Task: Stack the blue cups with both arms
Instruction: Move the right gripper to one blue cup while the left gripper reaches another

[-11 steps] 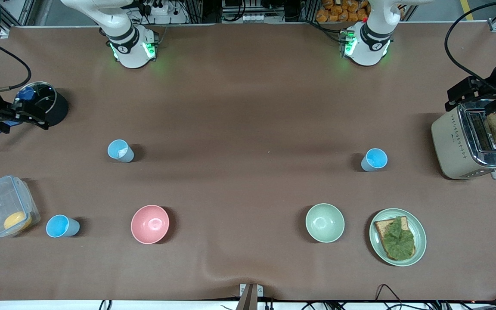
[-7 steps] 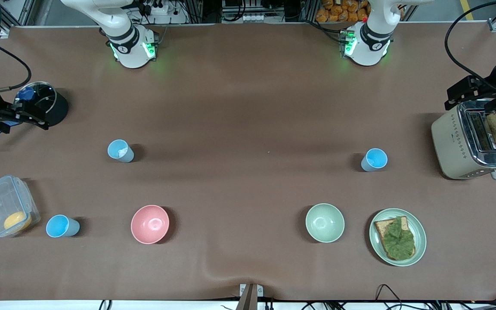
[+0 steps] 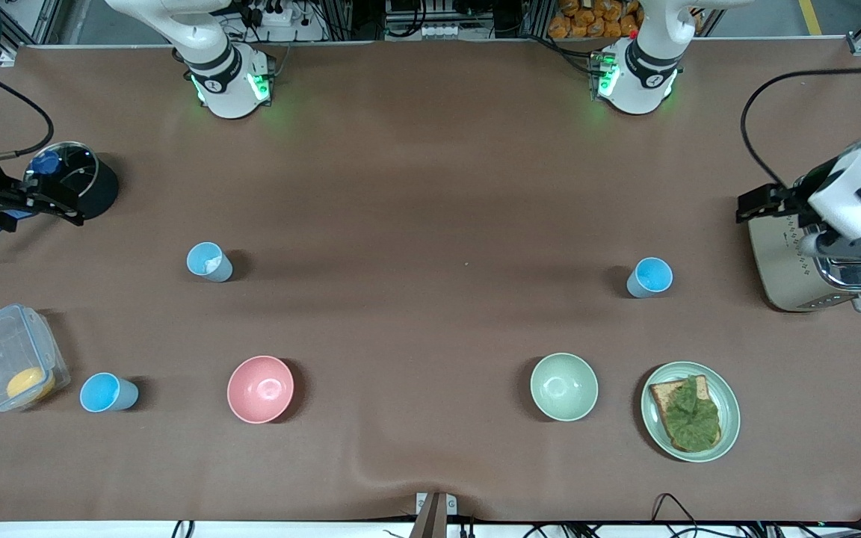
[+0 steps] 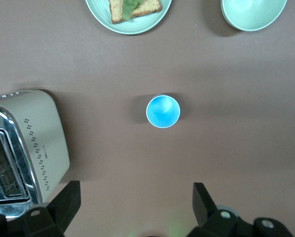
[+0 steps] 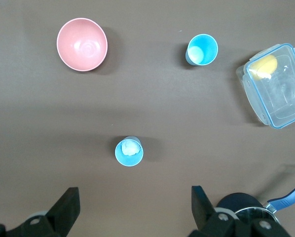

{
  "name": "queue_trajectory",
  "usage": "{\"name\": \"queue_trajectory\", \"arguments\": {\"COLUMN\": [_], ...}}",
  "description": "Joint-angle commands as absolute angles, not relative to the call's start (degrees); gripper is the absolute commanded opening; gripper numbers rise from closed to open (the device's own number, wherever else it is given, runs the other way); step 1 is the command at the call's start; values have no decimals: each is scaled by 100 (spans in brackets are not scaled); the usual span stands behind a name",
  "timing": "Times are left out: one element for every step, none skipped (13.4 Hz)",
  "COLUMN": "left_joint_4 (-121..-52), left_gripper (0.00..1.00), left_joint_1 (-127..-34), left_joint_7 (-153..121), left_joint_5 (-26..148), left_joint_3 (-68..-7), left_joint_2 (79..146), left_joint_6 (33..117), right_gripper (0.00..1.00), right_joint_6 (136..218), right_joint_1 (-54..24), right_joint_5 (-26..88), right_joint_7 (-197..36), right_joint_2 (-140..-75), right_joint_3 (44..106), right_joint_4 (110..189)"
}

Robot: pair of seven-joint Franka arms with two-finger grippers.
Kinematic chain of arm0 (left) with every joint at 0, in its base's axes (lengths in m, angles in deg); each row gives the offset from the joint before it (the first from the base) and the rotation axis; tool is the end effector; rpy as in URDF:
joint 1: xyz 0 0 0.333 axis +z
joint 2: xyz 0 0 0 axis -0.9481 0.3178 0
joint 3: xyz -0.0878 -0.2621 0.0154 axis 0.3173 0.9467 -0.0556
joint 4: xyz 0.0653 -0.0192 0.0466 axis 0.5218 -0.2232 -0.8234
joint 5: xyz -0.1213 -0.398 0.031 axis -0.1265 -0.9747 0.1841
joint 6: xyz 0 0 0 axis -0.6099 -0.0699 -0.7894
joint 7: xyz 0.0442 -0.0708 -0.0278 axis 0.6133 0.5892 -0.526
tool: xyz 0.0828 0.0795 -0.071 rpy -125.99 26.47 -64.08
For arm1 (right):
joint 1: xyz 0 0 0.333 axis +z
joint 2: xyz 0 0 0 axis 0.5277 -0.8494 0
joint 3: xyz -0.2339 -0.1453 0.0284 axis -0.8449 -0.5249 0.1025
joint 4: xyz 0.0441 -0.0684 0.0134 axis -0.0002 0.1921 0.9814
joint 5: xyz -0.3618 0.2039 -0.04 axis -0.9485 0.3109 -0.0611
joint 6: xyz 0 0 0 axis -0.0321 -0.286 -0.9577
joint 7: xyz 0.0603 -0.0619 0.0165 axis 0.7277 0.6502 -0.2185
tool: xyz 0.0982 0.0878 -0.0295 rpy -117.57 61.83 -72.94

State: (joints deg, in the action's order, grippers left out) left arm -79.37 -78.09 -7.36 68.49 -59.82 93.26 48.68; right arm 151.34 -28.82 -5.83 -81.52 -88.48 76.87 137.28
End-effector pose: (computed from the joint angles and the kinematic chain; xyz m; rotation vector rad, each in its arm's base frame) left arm 0.5952 -0.0286 0.4686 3.1173 -0.1264 -0.2431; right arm 0.5986 -0.0061 0.5425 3.1349 0.1412 -0.0318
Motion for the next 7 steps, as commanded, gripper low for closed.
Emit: {"name": "queue_trajectory", "arguments": {"left_joint_4": [-7731,-7739,-7844,-8062,-8299,-8658,-9010], "left_gripper": [100,100,100,100,100,100,100], "left_joint_1": [-7841,-7859,-7824,-7806,-7797,-7789,-7754], "left_joint_7": [-624,-703,-695,-695,-695,-695,-695], "left_joint_5": [7081,7143,7100,7073,6995,6977,6976], "left_joint_3": [-5986,-5968,-5951,-5942,-5942,-5942,-5942], "left_joint_2": [9656,9840,10042,10174,10210,10185,10141], "left_joint_6": [4839,4970,5354,5628,5996,6365,6717], "right_gripper": [100,100,100,100,100,100,100], "right_joint_6": [15043,15034,15025,15025,15034,15043,15043], "right_joint_1": [-2895,-2895,-2904,-2930,-2948,-2983,-3009], "right_joint_5": [-664,-664,-664,-664,-664,-664,-664], "right_joint_7": [-8059,-8059,-8059,-8059,-8059,-8094,-8086], "right_joint_2": [-8912,-8912,-8921,-8930,-8930,-8939,-8939], "right_joint_3": [7700,7700,7700,7691,7674,7674,7674], "right_joint_4": [13580,13580,13606,13606,13606,13589,13588]}}
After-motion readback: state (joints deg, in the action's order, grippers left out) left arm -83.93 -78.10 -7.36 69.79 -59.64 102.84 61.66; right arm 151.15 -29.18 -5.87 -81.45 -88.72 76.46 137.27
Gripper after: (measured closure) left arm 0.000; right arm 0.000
